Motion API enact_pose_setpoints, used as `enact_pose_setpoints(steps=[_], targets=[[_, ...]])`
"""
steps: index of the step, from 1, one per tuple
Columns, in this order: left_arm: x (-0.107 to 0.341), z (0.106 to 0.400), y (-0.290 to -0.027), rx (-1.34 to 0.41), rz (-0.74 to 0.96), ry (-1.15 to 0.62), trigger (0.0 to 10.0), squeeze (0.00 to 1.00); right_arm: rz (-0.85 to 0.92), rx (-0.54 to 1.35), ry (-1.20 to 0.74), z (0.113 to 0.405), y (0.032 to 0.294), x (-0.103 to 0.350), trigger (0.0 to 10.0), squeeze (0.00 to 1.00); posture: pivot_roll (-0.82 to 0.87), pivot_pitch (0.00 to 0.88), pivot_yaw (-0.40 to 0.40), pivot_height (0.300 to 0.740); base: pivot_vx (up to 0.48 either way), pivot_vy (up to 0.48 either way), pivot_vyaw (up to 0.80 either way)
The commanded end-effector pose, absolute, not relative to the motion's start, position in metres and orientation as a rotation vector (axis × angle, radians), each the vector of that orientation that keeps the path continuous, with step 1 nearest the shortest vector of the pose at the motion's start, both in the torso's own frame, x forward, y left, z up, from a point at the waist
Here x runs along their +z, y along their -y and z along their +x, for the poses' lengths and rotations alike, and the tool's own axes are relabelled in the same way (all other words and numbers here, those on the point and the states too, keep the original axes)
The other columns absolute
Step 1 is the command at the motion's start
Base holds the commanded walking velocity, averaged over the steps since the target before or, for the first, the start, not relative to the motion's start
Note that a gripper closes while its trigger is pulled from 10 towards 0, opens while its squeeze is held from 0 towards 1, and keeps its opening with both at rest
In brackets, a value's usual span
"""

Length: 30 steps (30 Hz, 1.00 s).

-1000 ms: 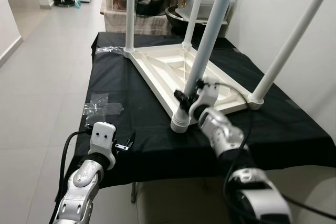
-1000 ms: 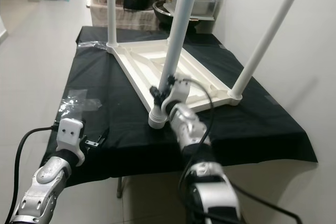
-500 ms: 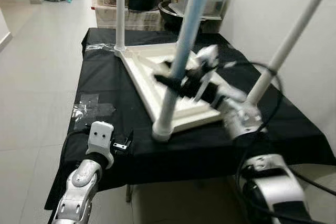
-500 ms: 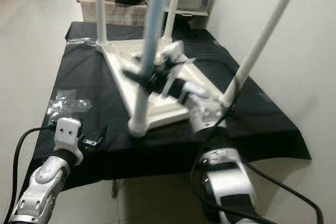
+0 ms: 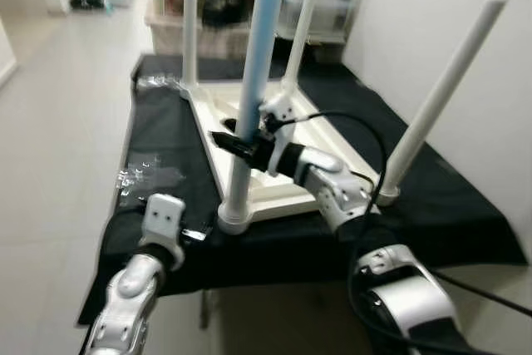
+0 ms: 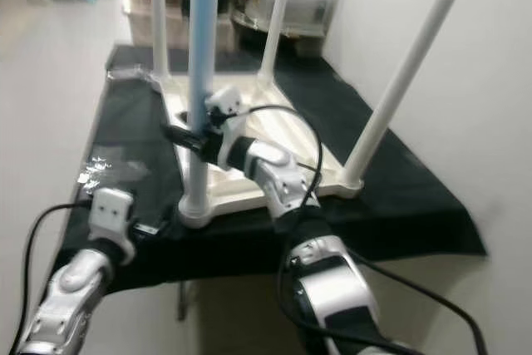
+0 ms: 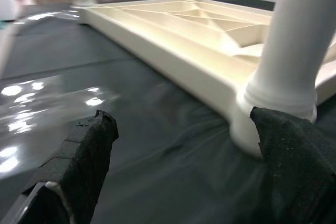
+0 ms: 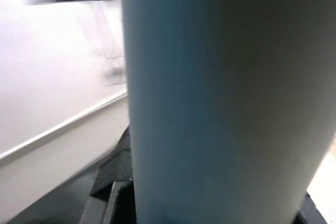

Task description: Building children table

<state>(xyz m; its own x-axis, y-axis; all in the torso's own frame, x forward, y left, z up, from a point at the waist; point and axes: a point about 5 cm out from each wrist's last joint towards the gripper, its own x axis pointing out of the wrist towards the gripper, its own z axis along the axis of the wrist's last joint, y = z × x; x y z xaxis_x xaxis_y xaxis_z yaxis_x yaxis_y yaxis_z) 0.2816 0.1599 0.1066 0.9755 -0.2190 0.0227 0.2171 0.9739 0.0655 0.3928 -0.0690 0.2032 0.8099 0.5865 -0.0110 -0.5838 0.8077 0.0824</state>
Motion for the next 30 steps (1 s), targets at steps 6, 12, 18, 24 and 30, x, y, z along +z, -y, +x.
enact_pose_setpoints(steps=[6,12,18,24,30], targets=[[0.102,0.277,-0.165,-0.219,0.081,0.008,10.0,0.00,0.235,0.038,-0.457,0.372,0.129,0.102,10.0,0.00,0.06,0.000,-0.136,0.740,0.000,0.000,0.00],[0.101,0.277,-0.162,-0.229,0.082,0.005,10.0,0.00,0.314,0.223,-0.272,0.374,0.103,0.133,10.0,1.00,0.05,0.000,-0.131,0.740,0.000,0.000,0.00],[0.104,0.280,-0.163,-0.229,0.082,0.011,10.0,0.00,0.352,0.702,-0.007,0.374,0.081,0.192,10.0,0.00,0.05,0.000,-0.135,0.740,0.000,0.000,0.00],[0.103,0.280,-0.161,-0.226,0.078,0.014,10.0,0.00,0.180,1.121,0.088,0.356,0.063,0.204,10.0,0.00,0.06,0.000,-0.145,0.740,0.000,0.000,0.00],[0.104,0.281,-0.163,-0.219,0.080,0.019,10.0,0.00,0.104,1.037,0.029,0.371,0.052,0.200,10.0,0.00,0.08,0.000,-0.160,0.740,0.000,0.000,0.00]])
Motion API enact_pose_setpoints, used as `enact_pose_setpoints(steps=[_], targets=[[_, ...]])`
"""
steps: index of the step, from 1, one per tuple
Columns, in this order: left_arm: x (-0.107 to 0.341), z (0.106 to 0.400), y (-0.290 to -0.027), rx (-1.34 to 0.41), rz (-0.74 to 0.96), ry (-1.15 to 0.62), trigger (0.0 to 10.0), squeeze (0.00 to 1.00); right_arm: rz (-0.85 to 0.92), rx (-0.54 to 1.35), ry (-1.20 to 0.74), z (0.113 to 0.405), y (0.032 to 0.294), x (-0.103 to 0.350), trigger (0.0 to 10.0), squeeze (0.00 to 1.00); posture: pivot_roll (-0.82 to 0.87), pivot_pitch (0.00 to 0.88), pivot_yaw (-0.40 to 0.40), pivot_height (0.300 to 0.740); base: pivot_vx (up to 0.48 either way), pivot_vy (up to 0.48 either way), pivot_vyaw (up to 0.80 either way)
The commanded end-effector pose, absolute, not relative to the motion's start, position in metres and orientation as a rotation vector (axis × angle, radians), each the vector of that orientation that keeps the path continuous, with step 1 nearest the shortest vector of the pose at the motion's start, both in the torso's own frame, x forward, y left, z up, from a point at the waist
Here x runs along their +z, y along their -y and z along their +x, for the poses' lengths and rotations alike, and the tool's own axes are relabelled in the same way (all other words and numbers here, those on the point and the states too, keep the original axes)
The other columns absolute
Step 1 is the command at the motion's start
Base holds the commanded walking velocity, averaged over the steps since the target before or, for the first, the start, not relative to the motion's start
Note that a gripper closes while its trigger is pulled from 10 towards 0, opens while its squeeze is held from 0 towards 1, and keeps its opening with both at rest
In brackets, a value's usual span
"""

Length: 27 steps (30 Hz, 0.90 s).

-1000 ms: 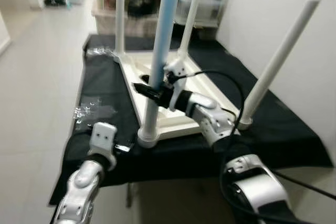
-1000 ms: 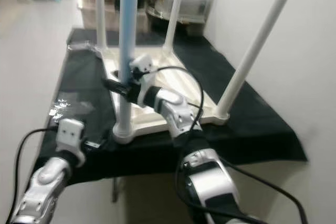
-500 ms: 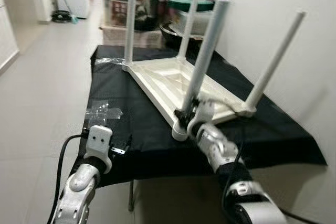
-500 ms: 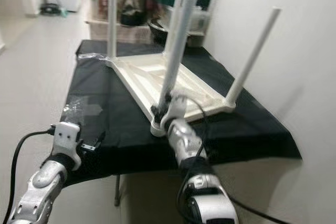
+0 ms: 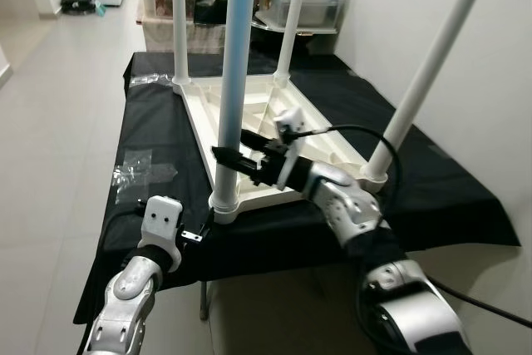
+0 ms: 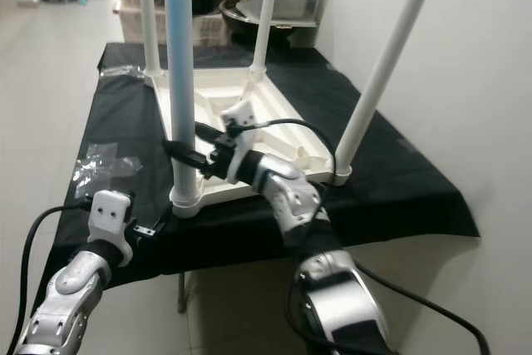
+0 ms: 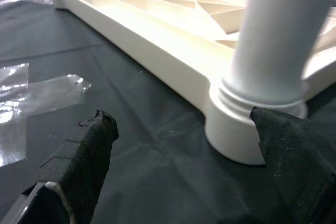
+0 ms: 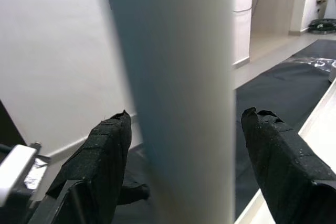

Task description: Building children table

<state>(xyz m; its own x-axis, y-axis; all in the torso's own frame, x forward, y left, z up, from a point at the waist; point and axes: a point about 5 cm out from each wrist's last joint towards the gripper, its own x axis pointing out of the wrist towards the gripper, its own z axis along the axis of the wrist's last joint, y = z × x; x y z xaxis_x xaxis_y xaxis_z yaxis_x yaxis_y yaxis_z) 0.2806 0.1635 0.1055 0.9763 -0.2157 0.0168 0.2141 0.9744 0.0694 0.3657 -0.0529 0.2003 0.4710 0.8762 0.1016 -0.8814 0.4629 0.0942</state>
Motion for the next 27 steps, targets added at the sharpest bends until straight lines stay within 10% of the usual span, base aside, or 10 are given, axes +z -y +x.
enact_pose_setpoints(steps=[1,13,14,20,21,27], targets=[[0.104,0.281,-0.163,-0.219,0.080,0.019,10.0,0.00,0.104,1.037,0.029,0.371,0.052,0.200,10.0,0.00,0.08,0.000,-0.160,0.740,0.000,0.000,0.00],[0.103,0.280,-0.162,-0.212,0.077,0.022,10.0,0.00,0.026,1.009,0.032,0.377,0.055,0.202,10.0,0.00,0.07,0.000,-0.165,0.740,0.000,0.000,0.00],[0.103,0.281,-0.161,-0.215,0.077,0.023,10.0,0.00,0.058,1.022,0.052,0.378,0.057,0.206,0.0,0.00,0.07,0.000,-0.164,0.740,0.000,0.000,0.00],[0.105,0.283,-0.159,-0.217,0.066,0.033,10.0,0.00,0.033,0.764,-0.010,0.393,0.063,0.204,0.0,0.00,0.07,0.000,-0.167,0.740,0.000,0.000,0.00],[0.102,0.280,-0.159,-0.219,0.069,0.026,10.0,0.00,0.078,0.192,-0.188,0.402,0.096,0.170,0.0,0.00,0.06,0.000,-0.164,0.740,0.000,0.000,0.00],[0.101,0.278,-0.159,-0.220,0.067,0.021,10.0,0.00,0.093,-0.206,-0.334,0.374,0.120,0.119,0.0,0.00,0.05,0.000,-0.152,0.740,0.000,0.000,0.00]])
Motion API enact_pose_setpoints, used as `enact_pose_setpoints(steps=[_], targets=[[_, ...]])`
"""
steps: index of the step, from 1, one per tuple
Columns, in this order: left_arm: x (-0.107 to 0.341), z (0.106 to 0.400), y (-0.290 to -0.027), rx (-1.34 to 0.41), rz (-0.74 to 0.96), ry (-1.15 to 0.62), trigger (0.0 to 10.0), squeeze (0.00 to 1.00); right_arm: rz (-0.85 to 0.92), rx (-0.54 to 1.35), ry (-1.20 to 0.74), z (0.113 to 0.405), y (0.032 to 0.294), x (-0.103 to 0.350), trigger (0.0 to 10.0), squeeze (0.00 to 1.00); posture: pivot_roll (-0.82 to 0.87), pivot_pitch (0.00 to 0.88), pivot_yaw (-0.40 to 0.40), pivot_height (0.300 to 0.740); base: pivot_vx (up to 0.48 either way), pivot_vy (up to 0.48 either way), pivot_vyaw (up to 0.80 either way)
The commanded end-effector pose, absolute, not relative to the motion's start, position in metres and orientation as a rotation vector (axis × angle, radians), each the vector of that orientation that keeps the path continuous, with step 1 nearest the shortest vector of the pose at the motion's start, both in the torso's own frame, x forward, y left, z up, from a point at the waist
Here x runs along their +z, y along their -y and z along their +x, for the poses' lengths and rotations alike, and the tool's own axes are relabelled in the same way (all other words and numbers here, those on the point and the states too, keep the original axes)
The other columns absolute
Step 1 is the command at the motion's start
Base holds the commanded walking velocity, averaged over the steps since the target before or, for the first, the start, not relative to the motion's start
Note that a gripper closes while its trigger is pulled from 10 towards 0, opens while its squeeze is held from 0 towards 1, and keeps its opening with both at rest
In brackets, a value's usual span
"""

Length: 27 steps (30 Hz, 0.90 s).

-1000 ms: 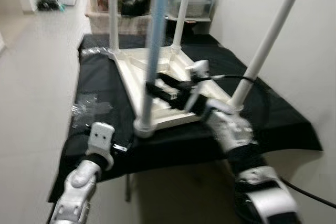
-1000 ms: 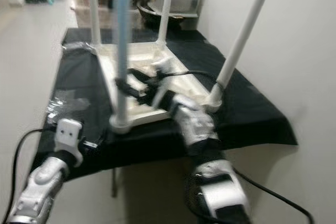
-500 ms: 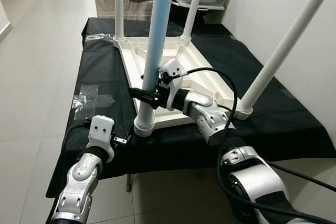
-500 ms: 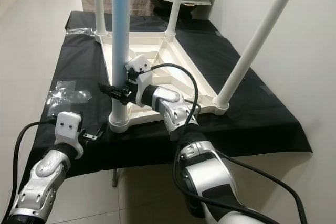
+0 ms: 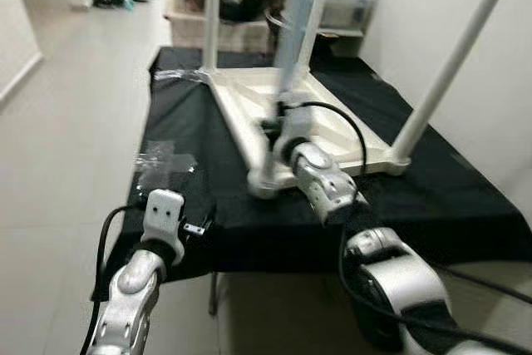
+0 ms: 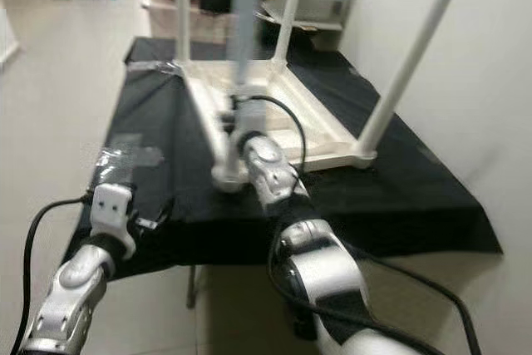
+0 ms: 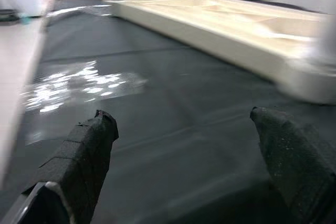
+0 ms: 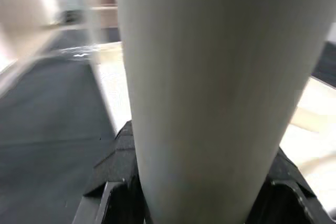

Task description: Building children table

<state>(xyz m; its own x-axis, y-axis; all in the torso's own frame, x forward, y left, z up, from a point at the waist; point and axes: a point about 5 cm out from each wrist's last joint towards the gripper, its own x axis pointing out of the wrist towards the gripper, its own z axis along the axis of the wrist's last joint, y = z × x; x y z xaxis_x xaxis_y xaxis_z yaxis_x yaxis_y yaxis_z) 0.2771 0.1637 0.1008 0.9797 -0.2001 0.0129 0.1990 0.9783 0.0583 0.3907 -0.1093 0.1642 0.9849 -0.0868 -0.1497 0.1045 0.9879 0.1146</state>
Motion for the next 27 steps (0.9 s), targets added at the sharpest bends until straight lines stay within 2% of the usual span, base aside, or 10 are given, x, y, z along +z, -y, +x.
enact_pose_setpoints(steps=[1,3,4,6,9,11,12,16,17,27], targets=[[0.101,0.278,-0.159,-0.220,0.067,0.021,10.0,0.00,0.093,-0.206,-0.334,0.374,0.120,0.119,0.0,0.00,0.05,0.000,-0.152,0.740,0.000,0.000,0.00],[0.101,0.278,-0.159,-0.223,0.068,0.019,10.0,0.00,0.093,-0.230,-0.332,0.369,0.121,0.117,0.0,0.00,0.05,0.000,-0.151,0.740,0.000,0.000,0.00],[0.101,0.279,-0.160,-0.226,0.072,0.018,10.0,0.00,0.070,-0.259,-0.284,0.365,0.124,0.128,5.2,0.00,0.04,0.000,-0.147,0.740,0.000,0.000,0.00],[0.101,0.279,-0.160,-0.225,0.073,0.019,10.0,0.00,0.066,-0.253,-0.270,0.365,0.124,0.132,5.2,0.00,0.04,0.000,-0.147,0.740,0.000,0.000,0.00],[0.102,0.281,-0.160,-0.223,0.070,0.022,10.0,0.00,0.103,-0.215,-0.239,0.366,0.119,0.140,10.0,0.00,0.04,0.000,-0.146,0.740,0.000,0.000,0.00],[0.103,0.281,-0.159,-0.225,0.068,0.023,10.0,0.00,0.145,-0.158,-0.177,0.366,0.115,0.149,10.0,0.28,0.04,0.000,-0.145,0.740,0.000,0.000,0.00],[0.102,0.281,-0.158,-0.227,0.068,0.024,10.0,0.00,0.180,-0.115,-0.112,0.367,0.115,0.158,10.0,1.00,0.04,0.000,-0.144,0.740,0.000,0.000,0.00],[0.102,0.280,-0.159,-0.228,0.068,0.022,10.0,0.00,0.173,-0.123,-0.034,0.375,0.124,0.178,10.0,0.99,0.04,0.000,-0.147,0.740,0.000,0.000,0.00],[0.102,0.279,-0.161,-0.224,0.070,0.022,10.0,0.00,0.188,-0.120,0.007,0.383,0.135,0.190,10.0,0.00,0.04,0.000,-0.147,0.740,0.000,0.000,0.00],[0.102,0.279,-0.162,-0.216,0.073,0.025,10.0,0.00,0.310,0.397,0.239,0.392,0.133,0.256,10.0,0.00,0.05,0.000,-0.156,0.740,0.000,0.000,0.00]])
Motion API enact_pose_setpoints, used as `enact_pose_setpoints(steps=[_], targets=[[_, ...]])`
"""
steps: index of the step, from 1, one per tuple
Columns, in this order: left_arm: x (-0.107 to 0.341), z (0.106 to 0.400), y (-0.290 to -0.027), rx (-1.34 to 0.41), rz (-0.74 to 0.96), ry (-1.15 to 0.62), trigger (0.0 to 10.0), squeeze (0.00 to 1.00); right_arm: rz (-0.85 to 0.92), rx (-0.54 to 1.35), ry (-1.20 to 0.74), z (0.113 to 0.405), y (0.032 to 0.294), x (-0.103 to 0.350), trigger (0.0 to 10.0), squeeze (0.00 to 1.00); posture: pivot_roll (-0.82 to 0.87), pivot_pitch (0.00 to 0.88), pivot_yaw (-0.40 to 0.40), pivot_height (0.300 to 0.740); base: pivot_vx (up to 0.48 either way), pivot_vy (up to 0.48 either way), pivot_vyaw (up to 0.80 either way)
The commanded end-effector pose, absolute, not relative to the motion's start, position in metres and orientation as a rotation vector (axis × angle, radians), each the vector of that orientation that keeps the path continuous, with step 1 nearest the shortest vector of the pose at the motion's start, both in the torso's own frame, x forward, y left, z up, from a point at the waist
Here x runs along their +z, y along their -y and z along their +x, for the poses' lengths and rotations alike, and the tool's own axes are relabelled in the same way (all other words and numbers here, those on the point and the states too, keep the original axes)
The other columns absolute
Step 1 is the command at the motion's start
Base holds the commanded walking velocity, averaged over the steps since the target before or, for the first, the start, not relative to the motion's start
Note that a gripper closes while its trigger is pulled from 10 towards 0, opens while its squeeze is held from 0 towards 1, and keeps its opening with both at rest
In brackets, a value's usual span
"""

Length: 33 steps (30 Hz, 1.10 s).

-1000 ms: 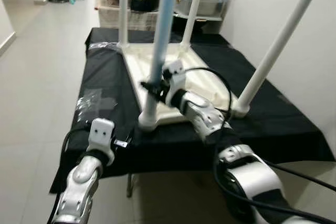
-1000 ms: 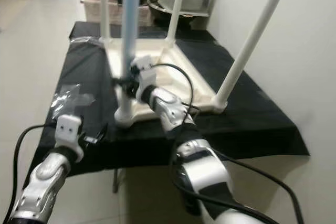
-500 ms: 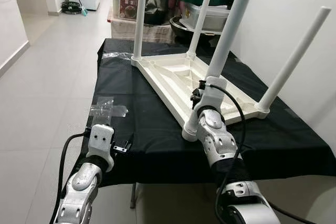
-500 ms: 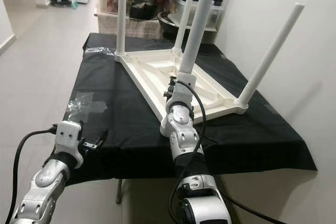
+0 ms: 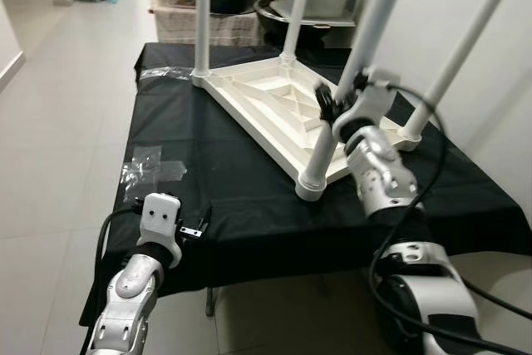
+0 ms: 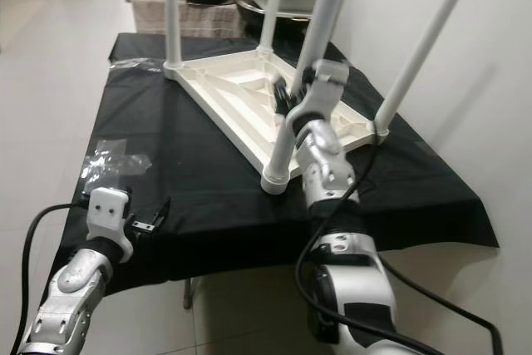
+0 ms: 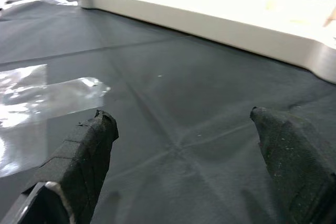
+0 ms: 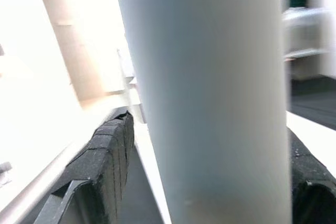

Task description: Building children table

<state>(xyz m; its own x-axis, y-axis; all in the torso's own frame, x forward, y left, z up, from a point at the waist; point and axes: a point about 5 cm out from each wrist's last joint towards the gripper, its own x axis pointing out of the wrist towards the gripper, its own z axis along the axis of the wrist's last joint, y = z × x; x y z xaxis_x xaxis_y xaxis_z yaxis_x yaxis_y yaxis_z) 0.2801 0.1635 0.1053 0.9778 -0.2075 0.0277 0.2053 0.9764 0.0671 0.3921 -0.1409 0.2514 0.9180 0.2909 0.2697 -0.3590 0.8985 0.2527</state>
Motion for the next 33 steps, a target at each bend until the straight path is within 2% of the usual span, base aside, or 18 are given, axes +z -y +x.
enact_pose_setpoints(steps=[1,3,6,8,10,11,15,20,21,23,24,25,26,27,29,30,32,33], targets=[[0.102,0.279,-0.162,-0.217,0.073,0.025,10.0,0.00,0.299,0.465,0.253,0.390,0.131,0.260,10.0,0.00,0.05,0.000,-0.156,0.740,0.000,0.000,0.00],[0.104,0.280,-0.162,-0.218,0.074,0.029,10.0,0.00,0.188,0.673,0.242,0.386,0.115,0.257,10.0,0.00,0.06,0.000,-0.159,0.740,0.000,0.000,0.00],[0.104,0.281,-0.162,-0.218,0.075,0.031,10.0,0.00,0.153,0.744,0.229,0.385,0.109,0.254,10.0,0.00,0.06,0.000,-0.159,0.740,0.000,0.000,0.00],[0.105,0.282,-0.162,-0.217,0.076,0.034,10.0,0.00,0.116,0.954,0.178,0.377,0.087,0.240,10.0,0.00,0.08,0.000,-0.171,0.740,0.000,0.000,0.00],[0.105,0.282,-0.162,-0.217,0.076,0.034,10.0,0.00,0.116,0.954,0.178,0.377,0.087,0.240,10.0,0.00,0.08,0.000,-0.171,0.740,0.000,0.000,0.00],[0.105,0.281,-0.162,-0.214,0.077,0.035,10.0,0.00,0.075,1.173,0.153,0.364,0.066,0.228,10.0,0.00,0.09,0.000,-0.181,0.740,0.000,0.000,0.00],[0.104,0.280,-0.163,-0.211,0.077,0.034,10.0,0.00,0.050,1.315,0.159,0.353,0.053,0.224,10.0,0.00,0.09,0.000,-0.183,0.740,0.000,0.000,0.00],[0.103,0.279,-0.164,-0.206,0.078,0.032,10.0,0.00,0.037,1.380,0.165,0.347,0.045,0.223,10.0,0.00,0.09,0.000,-0.185,0.740,0.000,0.000,0.00],[0.103,0.278,-0.163,-0.204,0.077,0.032,10.0,0.00,0.004,1.324,0.143,0.352,0.046,0.217,4.1,0.00,0.08,0.000,-0.186,0.740,0.000,0.000,0.00],[0.103,0.278,-0.163,-0.203,0.076,0.032,10.0,0.00,-0.012,1.280,0.130,0.355,0.048,0.214,4.1,0.00,0.08,0.000,-0.184,0.740,0.000,0.000,0.00],[0.103,0.277,-0.163,-0.202,0.075,0.031,10.0,0.00,-0.041,1.148,0.080,0.365,0.051,0.208,0.0,0.00,0.08,0.000,-0.183,0.740,0.000,0.000,0.00],[0.103,0.277,-0.163,-0.202,0.075,0.031,10.0,0.00,-0.041,1.148,0.080,0.365,0.051,0.208,0.0,0.00,0.08,0.000,-0.183,0.740,0.000,0.000,0.00],[0.102,0.277,-0.163,-0.202,0.074,0.030,10.0,0.00,-0.053,0.957,0.010,0.378,0.057,0.199,0.0,0.00,0.07,0.000,-0.181,0.740,0.000,0.000,0.00],[0.102,0.277,-0.163,-0.202,0.074,0.030,10.0,0.00,-0.053,0.957,0.010,0.378,0.057,0.199,0.0,0.00,0.07,0.000,-0.181,0.740,0.000,0.000,0.00],[0.101,0.277,-0.162,-0.203,0.070,0.027,10.0,0.00,-0.010,0.584,-0.122,0.394,0.082,0.179,0.0,0.00,0.06,0.000,-0.173,0.740,0.000,0.000,0.00],[0.101,0.277,-0.162,-0.203,0.070,0.027,10.0,0.00,-0.010,0.584,-0.122,0.394,0.082,0.179,0.0,0.00,0.06,0.000,-0.173,0.740,0.000,0.000,0.00],[0.100,0.277,-0.159,-0.213,0.069,0.023,10.0,0.00,0.061,0.284,-0.236,0.397,0.109,0.155,0.0,0.00,0.06,0.000,-0.166,0.740,0.000,0.000,0.00],[0.100,0.277,-0.159,-0.213,0.069,0.023,10.0,0.00,0.061,0.284,-0.236,0.397,0.109,0.155,0.0,0.00,0.06,0.000,-0.166,0.740,0.000,0.000,0.00]])
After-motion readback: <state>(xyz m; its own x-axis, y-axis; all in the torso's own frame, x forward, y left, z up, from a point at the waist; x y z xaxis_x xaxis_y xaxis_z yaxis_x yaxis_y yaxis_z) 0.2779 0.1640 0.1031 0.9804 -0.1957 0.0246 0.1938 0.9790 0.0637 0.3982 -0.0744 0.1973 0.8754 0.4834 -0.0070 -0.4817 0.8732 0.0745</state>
